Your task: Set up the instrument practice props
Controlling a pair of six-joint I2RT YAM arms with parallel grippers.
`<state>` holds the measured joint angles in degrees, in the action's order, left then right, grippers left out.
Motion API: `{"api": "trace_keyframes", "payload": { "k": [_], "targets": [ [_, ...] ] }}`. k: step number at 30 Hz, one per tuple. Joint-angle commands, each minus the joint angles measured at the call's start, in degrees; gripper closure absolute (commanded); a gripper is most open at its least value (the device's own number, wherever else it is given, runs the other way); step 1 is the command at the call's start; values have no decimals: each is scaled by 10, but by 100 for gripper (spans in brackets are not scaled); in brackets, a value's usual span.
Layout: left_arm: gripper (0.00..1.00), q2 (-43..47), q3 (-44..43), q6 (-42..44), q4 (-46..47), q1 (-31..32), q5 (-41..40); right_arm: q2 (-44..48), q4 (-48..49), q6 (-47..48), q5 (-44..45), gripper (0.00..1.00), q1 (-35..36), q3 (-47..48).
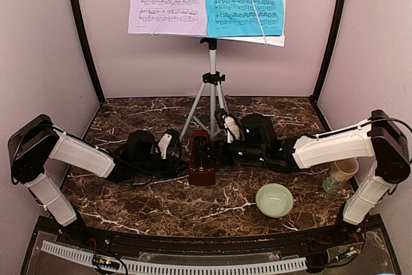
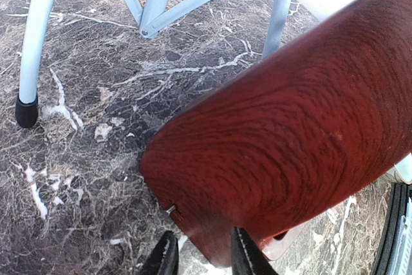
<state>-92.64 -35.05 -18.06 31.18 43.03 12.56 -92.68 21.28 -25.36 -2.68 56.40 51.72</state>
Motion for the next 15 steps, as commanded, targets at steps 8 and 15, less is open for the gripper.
{"api": "trace_keyframes", "payload": {
  "k": [8, 15],
  "targets": [
    [69, 25, 9, 5, -9, 3, -9, -27, -12, -18, 72, 40, 5, 26],
    [69, 31, 12, 8, -10, 3, -12, -10, -19, -19, 72, 53, 5, 11]
  ]
}}
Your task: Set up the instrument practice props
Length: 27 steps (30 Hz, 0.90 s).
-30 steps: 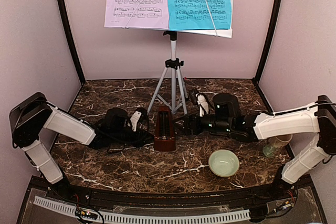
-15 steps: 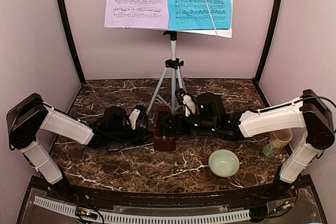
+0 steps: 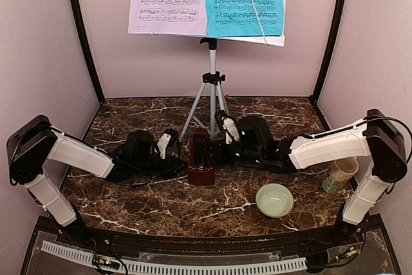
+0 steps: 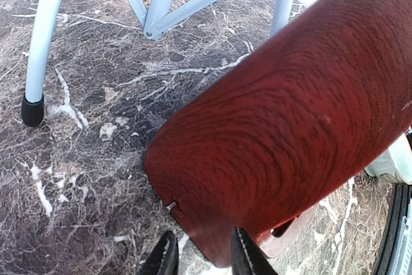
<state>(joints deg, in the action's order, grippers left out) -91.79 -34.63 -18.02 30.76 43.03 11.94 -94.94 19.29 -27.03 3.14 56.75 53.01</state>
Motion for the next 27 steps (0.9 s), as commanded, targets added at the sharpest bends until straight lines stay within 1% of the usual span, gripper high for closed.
{"api": "trace_keyframes", "payload": {
  "k": [1, 7, 10, 12, 15, 20, 27],
  "targets": [
    [69, 23, 8, 8, -6, 3, -7, 16, 2, 0, 10, 52, 1, -6],
    [68, 35, 13, 4, -7, 3, -18, 32, 14, 13, -17, 37, 1, -22],
    [65, 43, 19, -3, 1, 3, -32, 33, 16, 17, -18, 32, 2, -22],
    [62, 50, 19, -6, -3, 3, -43, 33, 18, 18, -18, 30, 3, -19],
    [56, 67, 24, -16, -11, 3, -69, 32, 18, 16, -17, 26, 4, -14],
    [45, 102, 34, -34, -23, 3, -125, 32, 14, 9, -12, 16, 8, -13],
    [23, 143, 13, -39, -74, 3, -160, 61, 21, 4, -13, 6, 12, -30]
  ]
}}
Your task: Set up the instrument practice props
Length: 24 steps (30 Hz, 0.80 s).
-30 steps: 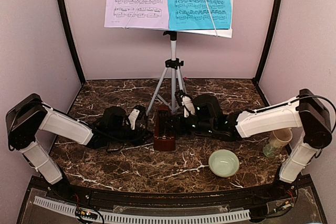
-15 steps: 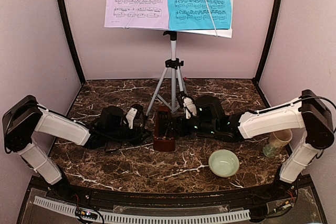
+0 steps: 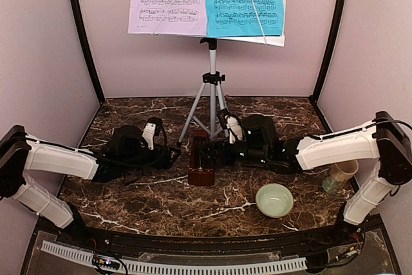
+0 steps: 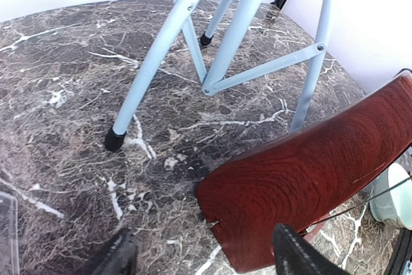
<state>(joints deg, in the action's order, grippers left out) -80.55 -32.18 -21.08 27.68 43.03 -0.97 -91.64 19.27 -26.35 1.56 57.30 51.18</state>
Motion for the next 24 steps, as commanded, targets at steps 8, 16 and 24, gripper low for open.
{"api": "trace_keyframes", "payload": {
  "k": [8, 16, 24],
  "targets": [
    [1, 55, -22, -40, -83, 5, -13, 72, 44, 6, 0, 0, 9, -51],
    [1, 107, -13, -23, -105, 19, -35, 98, 53, 14, 4, 0, 9, -75],
    [1, 160, 20, -3, -90, 45, -57, 111, 56, 14, 6, 0, 10, -81]
  ]
}}
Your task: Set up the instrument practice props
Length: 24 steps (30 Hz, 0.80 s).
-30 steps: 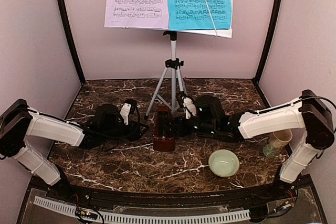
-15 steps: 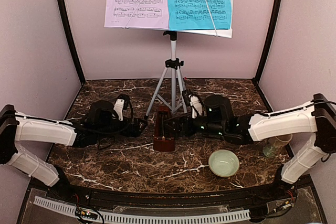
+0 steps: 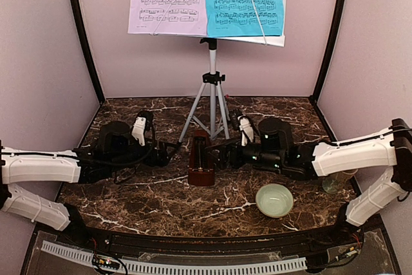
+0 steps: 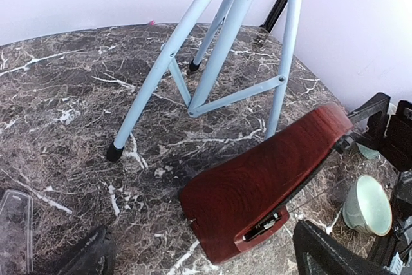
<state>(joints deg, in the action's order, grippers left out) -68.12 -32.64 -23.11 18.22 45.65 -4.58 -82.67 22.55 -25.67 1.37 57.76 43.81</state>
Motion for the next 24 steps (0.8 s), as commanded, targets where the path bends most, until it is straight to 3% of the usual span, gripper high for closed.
{"api": "trace_keyframes", "payload": {
  "k": [1, 11, 24],
  "targets": [
    [1, 44, 33, 21, 9, 27, -30, 23, 20, 8, 9, 0, 4, -7],
    [1, 72, 108, 44, 114, 94, -90, 48, 27, -13, 15, 0, 5, -21],
    [1, -101, -15, 116, 182, 137, -126, 106, 9, -18, 73, 0, 4, -60]
  ]
}}
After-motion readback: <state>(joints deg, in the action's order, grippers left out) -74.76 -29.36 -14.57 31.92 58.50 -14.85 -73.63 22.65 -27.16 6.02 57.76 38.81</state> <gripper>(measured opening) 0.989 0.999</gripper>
